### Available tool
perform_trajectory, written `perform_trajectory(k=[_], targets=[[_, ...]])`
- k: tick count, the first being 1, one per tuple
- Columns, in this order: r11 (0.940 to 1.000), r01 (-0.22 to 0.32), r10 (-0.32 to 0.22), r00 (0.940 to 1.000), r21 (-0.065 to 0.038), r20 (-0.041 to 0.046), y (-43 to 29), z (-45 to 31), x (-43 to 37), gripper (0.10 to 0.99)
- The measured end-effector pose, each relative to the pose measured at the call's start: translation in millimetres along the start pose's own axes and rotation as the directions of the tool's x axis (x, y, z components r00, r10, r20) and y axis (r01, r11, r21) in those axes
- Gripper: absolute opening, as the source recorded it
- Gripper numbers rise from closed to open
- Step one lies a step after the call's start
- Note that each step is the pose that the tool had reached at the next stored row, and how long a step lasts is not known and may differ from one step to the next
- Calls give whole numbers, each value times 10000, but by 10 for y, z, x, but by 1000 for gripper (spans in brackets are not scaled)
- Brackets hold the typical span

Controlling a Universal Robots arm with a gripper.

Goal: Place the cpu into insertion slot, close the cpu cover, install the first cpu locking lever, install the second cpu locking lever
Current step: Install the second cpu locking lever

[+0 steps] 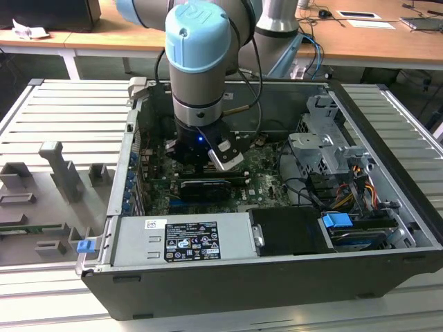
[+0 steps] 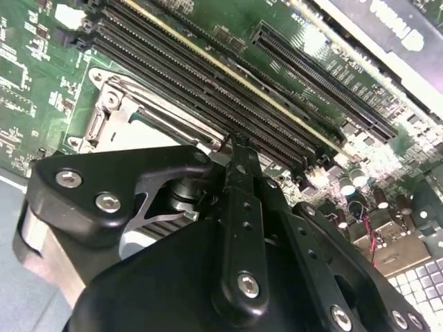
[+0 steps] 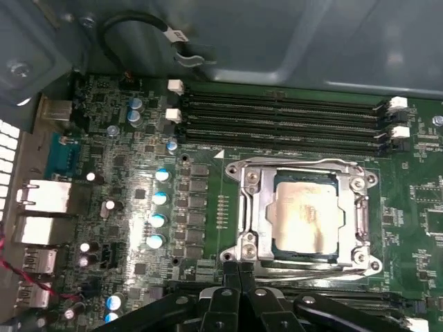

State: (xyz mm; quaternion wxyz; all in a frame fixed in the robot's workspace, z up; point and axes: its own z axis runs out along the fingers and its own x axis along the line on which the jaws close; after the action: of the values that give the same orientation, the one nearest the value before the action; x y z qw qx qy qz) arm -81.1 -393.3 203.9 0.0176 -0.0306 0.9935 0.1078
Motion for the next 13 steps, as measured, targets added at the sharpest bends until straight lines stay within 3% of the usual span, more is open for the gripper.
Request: perform_trajectory(k=[1, 2, 3, 5, 9, 13], targets=[[9994, -10, 11, 10000, -344, 21, -27, 27, 19, 106], [9990, -14, 15, 10000, -455, 33, -35, 56, 21, 106], [9988, -14, 16, 10000, -499, 33, -39, 72, 22, 106], [9985, -12, 14, 10000, -545, 42, -38, 73, 34, 106], [9985, -14, 16, 10000, -539, 37, -4, -84, 28, 106], [9985, -15, 17, 10000, -538, 37, 14, -164, 25, 106]])
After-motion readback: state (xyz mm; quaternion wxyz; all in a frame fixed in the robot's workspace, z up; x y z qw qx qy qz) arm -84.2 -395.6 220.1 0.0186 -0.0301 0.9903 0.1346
